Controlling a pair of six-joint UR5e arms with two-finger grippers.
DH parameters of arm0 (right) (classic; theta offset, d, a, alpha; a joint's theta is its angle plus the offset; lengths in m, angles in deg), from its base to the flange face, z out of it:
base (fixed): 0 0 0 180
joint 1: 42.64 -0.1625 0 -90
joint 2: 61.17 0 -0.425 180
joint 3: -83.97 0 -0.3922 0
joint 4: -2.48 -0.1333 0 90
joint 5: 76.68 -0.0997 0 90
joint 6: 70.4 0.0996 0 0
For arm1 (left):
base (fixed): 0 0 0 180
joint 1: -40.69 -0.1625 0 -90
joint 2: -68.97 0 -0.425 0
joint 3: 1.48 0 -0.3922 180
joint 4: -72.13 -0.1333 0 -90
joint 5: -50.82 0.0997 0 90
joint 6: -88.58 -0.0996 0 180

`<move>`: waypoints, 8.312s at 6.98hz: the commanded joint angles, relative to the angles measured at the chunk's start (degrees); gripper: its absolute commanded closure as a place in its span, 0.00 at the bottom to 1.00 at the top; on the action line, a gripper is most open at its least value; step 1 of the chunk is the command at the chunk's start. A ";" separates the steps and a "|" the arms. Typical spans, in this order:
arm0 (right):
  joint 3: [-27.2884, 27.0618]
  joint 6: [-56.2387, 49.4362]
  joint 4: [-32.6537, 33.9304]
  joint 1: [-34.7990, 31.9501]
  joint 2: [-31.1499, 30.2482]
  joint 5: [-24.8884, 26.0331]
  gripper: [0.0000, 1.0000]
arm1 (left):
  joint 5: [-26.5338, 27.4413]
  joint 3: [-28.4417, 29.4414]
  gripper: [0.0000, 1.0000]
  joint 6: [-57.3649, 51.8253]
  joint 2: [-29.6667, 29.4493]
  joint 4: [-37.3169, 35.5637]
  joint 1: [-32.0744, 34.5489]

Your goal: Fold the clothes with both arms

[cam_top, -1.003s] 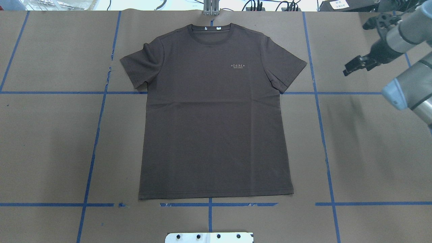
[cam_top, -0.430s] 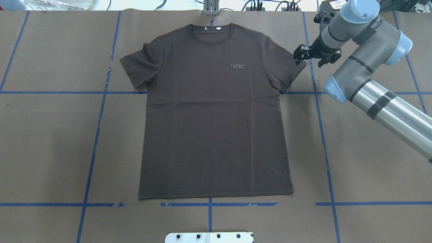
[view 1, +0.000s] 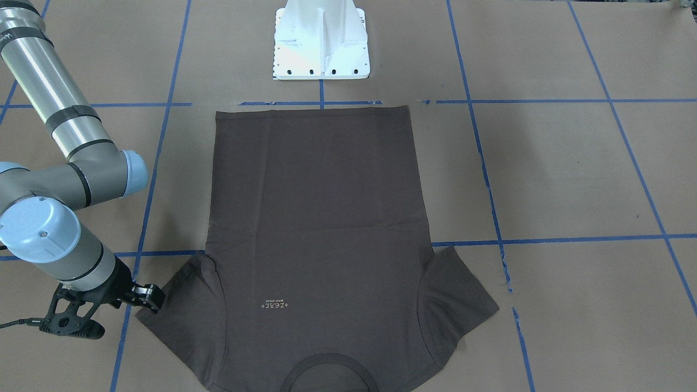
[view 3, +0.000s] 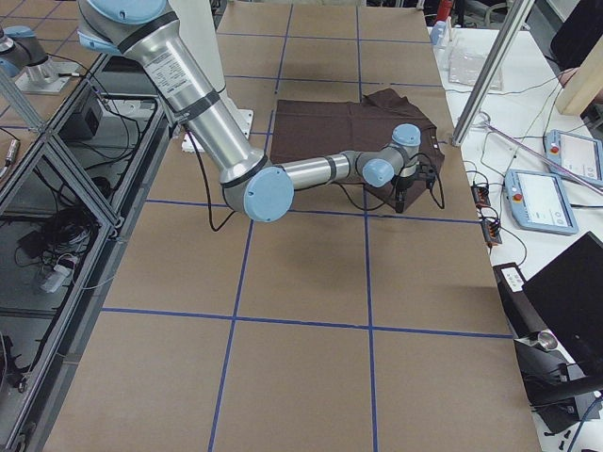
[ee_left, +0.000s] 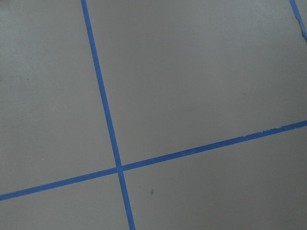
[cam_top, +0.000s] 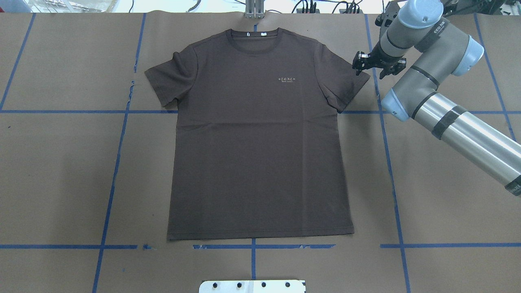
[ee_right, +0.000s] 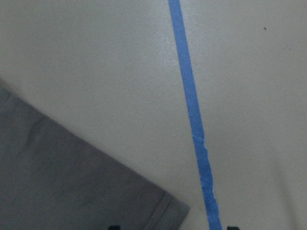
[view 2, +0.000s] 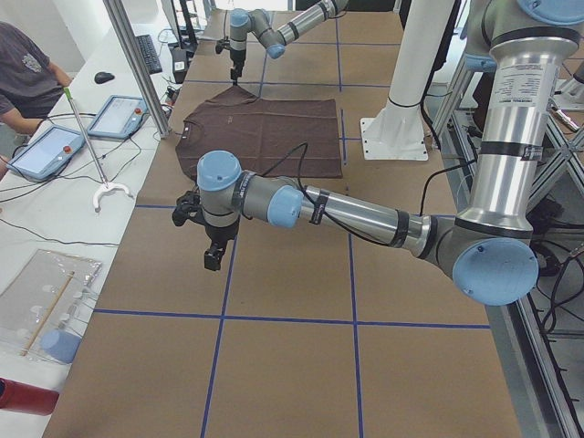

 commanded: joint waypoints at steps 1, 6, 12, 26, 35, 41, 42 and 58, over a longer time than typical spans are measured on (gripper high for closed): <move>2.41 0.07 0.00 0.22 1.58 0.77 0.23 | 0.00 -0.16 0.00 0.04 0.00 0.06 0.03; 5.58 0.15 0.00 0.57 2.82 0.77 0.99 | -0.09 -0.16 0.00 0.04 0.00 0.06 -0.06; 1.37 10.70 0.08 5.10 9.19 -0.37 1.00 | -0.09 -0.51 0.00 0.13 -0.08 0.49 0.03; -10.31 12.83 -7.30 -4.33 -3.32 -6.84 0.00 | 11.84 36.54 0.05 53.56 -33.02 33.45 -30.98; -12.61 11.05 -7.47 -5.14 -6.15 -7.40 0.00 | 18.63 47.03 0.42 53.30 -36.73 38.98 -32.40; -12.61 11.05 -7.65 -5.14 -7.02 -7.49 0.00 | 17.93 46.87 1.00 54.44 -40.06 38.73 -32.31; -12.61 11.05 -7.65 -5.14 -7.38 -7.31 0.00 | 15.49 45.47 1.00 55.75 -40.33 38.64 -32.31; -57.86 49.51 10.01 35.25 -31.37 19.21 0.12 | 21.97 8.89 0.02 77.11 -26.19 35.82 -40.39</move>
